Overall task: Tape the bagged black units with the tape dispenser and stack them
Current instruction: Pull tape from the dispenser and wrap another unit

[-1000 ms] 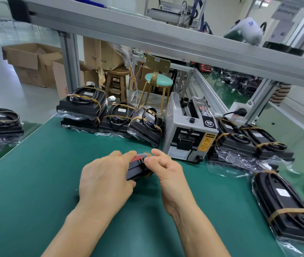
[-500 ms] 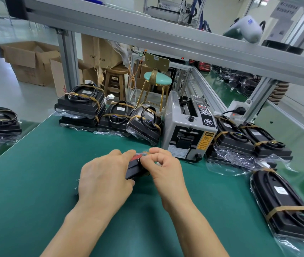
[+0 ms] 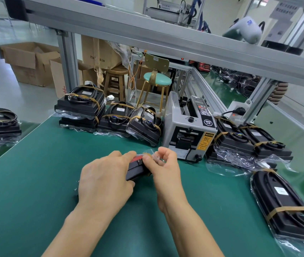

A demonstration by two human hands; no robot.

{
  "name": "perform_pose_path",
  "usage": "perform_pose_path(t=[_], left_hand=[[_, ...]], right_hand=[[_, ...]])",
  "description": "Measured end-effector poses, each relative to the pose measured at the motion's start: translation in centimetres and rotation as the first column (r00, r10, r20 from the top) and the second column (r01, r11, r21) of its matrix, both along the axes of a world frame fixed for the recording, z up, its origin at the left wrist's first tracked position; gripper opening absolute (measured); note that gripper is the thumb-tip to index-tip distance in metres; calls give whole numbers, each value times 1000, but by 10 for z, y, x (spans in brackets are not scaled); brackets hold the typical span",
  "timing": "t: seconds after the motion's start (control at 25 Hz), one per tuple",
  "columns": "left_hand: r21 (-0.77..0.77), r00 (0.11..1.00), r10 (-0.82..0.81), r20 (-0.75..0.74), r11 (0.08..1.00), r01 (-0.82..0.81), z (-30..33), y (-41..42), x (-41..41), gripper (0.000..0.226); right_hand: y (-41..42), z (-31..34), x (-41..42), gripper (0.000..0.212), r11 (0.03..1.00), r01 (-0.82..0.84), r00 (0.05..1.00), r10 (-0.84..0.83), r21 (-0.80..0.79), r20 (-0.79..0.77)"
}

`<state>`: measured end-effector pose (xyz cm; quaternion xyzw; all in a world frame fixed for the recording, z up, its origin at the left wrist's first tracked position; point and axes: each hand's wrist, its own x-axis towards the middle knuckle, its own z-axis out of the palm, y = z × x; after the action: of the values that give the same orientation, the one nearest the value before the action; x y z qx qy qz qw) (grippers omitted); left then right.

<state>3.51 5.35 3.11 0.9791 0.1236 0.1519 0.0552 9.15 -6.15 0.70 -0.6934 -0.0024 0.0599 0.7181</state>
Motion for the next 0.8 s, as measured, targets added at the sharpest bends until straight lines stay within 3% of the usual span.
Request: perform_pose_path(t=[0.12,0.28,0.36,0.52,0.68,0.8], left_hand=[[-5,1000,3,-10,1000,-3,0,1,-1,65],[-29,1000,-19,2,999,19,1,2,-4,63],[-65,999,-34,6,997,35,2,3,-9,63],[-305,983,-138,123,937,170,7,16,-17,72],[-570,903,-363,230,702,427,10,29,-18,81],[-703,857,-391,336,502,504,9,36,-14,82]], right_hand=[[3,-3,-2,38,998,-48,998,49,-27,34],[-11,1,2,68,950,-139,978,176,-278,110],[-33,6,11,95,873,-196,956,272,-446,111],[-74,12,16,129,770,-421,857,511,-479,69],[-91,25,18,121,752,-489,780,604,-442,164],[-101,41,14,67,793,-443,737,587,-417,334]])
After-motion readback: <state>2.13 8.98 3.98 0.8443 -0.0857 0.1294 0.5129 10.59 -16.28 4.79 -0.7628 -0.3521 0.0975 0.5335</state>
